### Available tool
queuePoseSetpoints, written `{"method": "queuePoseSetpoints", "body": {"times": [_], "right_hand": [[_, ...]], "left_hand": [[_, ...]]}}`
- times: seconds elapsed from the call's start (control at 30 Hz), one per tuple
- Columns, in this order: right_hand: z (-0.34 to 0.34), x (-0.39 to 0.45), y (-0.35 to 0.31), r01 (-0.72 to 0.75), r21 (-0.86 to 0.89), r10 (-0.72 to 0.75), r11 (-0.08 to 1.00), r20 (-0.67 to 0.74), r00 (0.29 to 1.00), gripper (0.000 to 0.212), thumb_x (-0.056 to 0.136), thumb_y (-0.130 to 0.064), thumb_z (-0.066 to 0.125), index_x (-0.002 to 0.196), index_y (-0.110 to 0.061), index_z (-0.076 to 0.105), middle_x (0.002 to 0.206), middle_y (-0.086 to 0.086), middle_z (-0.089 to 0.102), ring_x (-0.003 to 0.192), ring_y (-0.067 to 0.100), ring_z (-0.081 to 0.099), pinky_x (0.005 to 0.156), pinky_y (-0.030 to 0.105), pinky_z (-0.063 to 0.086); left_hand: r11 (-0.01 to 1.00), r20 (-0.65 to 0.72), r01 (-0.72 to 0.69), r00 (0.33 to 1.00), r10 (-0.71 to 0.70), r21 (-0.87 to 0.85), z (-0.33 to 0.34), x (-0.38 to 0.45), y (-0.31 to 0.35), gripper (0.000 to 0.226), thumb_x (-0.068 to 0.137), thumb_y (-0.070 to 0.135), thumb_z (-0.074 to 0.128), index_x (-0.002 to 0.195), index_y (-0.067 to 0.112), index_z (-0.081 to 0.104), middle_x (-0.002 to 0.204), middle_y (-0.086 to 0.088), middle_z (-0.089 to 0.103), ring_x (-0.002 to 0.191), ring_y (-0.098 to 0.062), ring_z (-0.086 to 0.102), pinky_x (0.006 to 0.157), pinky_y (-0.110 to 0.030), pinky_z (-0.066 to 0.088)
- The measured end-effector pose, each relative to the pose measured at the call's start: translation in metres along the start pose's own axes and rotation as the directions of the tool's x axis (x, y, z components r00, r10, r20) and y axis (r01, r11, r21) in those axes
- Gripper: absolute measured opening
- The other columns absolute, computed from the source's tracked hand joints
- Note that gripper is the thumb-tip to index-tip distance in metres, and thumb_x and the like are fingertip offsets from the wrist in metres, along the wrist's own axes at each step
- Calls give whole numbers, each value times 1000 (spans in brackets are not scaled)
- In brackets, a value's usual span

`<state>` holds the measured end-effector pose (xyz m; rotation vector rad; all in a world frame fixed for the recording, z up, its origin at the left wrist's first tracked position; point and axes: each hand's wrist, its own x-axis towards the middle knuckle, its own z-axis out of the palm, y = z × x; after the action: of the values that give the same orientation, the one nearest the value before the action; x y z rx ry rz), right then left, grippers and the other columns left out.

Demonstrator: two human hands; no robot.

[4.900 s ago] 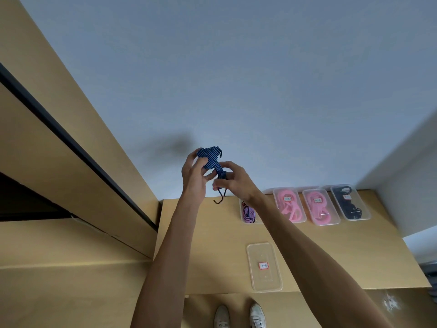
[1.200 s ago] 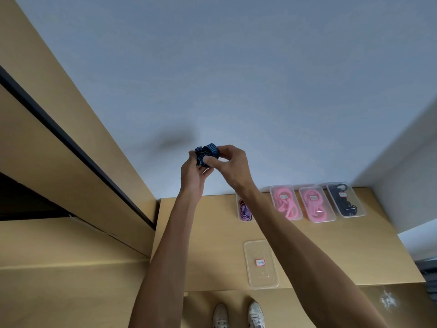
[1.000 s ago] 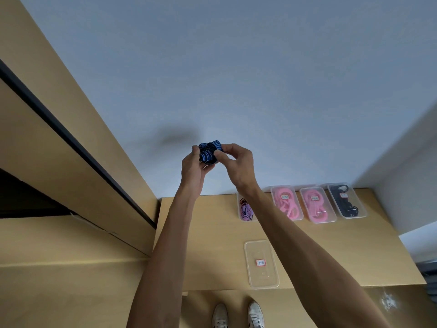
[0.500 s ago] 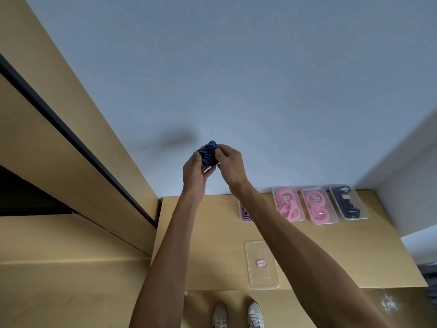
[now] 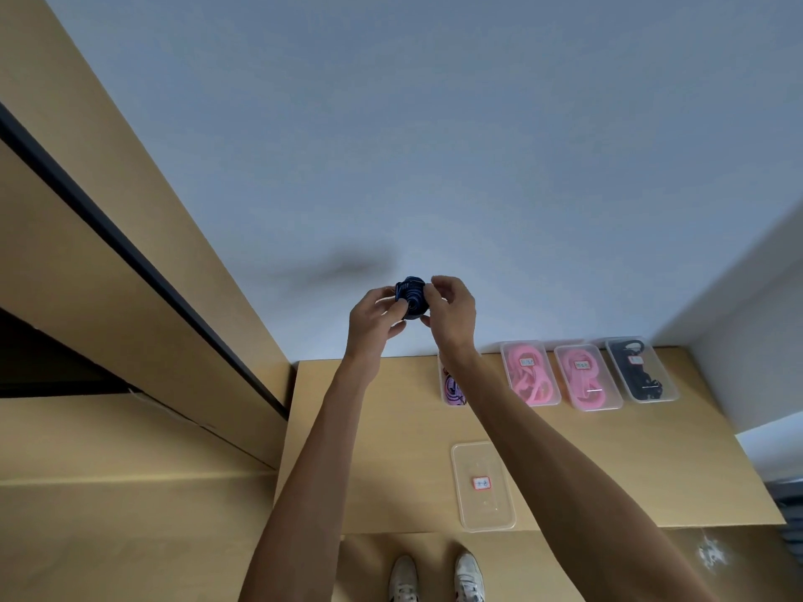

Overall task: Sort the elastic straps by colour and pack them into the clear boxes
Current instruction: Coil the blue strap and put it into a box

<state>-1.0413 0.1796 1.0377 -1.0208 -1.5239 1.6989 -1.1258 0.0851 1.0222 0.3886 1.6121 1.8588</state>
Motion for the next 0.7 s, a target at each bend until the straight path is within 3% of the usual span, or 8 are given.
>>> {"method": "queuePoseSetpoints", "body": {"times": [0.07, 0.17, 0.23, 0.3, 0.43, 0.5, 0.6, 0.7], "right_hand": [[-4, -3, 7, 13, -61, -12, 998, 30, 999, 21, 94, -21, 60, 112, -12, 64, 109, 0, 68, 104, 17, 65, 86, 41, 58], [-14, -4, 23, 37, -158, -27, 987, 64, 998, 26, 89, -19, 65, 114, -14, 64, 110, -5, 68, 101, 9, 64, 87, 32, 53], [-22, -4, 33, 42, -210, -30, 977, 60, 998, 31, 86, -16, 69, 116, -11, 64, 110, -4, 69, 100, 10, 65, 87, 31, 52], [-26, -2, 43, 35, -266, -20, 963, 56, 998, 33, 86, -15, 70, 118, -11, 64, 112, -3, 69, 101, 14, 65, 89, 35, 55], [-23, -2, 54, 25, -318, -20, 948, 19, 1000, 37, 85, -19, 71, 122, -16, 65, 122, -5, 63, 104, 11, 63, 89, 34, 54], [-19, -3, 54, 48, -354, -45, 934, 17, 999, 38, 87, -15, 67, 125, -16, 62, 124, -3, 62, 104, 12, 64, 91, 33, 53], [-17, 0, 52, 46, -401, -38, 915, 27, 999, 49, 86, -5, 60, 134, -15, 55, 121, -1, 65, 105, 16, 63, 92, 32, 52], [-27, 3, 50, 59, -391, -32, 918, 75, 997, 47, 84, -14, 67, 129, -18, 57, 120, -3, 65, 108, 14, 62, 90, 30, 52]], "left_hand": [[999, -38, 44, 998, -44, -18, 1, 2, -7, 33, 83, 26, 70, 110, 8, 67, 98, -9, 76, 93, -26, 73, 81, -29, 57], [994, -28, 111, 993, -111, 2, 1, 5, -22, 19, 90, 23, 67, 103, 11, 73, 100, -9, 76, 96, -22, 72, 84, -32, 56], [986, -6, 153, 988, -153, 72, 2, 5, -30, 13, 87, 27, 68, 92, 20, 78, 98, -2, 76, 100, -15, 70, 87, -34, 55], [976, 52, 172, 982, -180, 136, 3, 6, -37, 8, 85, 22, 71, 88, 19, 78, 94, -4, 76, 96, -18, 71, 84, -34, 55], [982, -21, 177, 984, -176, 70, 9, 9, -46, 18, 87, 11, 71, 104, 15, 67, 93, -14, 75, 85, -24, 75, 72, -27, 58], [987, -37, 137, 990, -134, 88, 9, 12, -48, 19, 90, 14, 68, 107, 22, 66, 94, -11, 76, 84, -21, 75, 69, -25, 57], [988, 39, 87, 995, -92, 130, 3, 20, -45, 26, 90, 17, 62, 106, 35, 73, 99, 0, 75, 91, -15, 71, 77, -27, 56], [966, 101, -10, 995, -16, 258, 5, 28, -47, 32, 88, 8, 62, 107, 30, 75, 99, 0, 74, 82, -15, 67, 79, -31, 55]]}}
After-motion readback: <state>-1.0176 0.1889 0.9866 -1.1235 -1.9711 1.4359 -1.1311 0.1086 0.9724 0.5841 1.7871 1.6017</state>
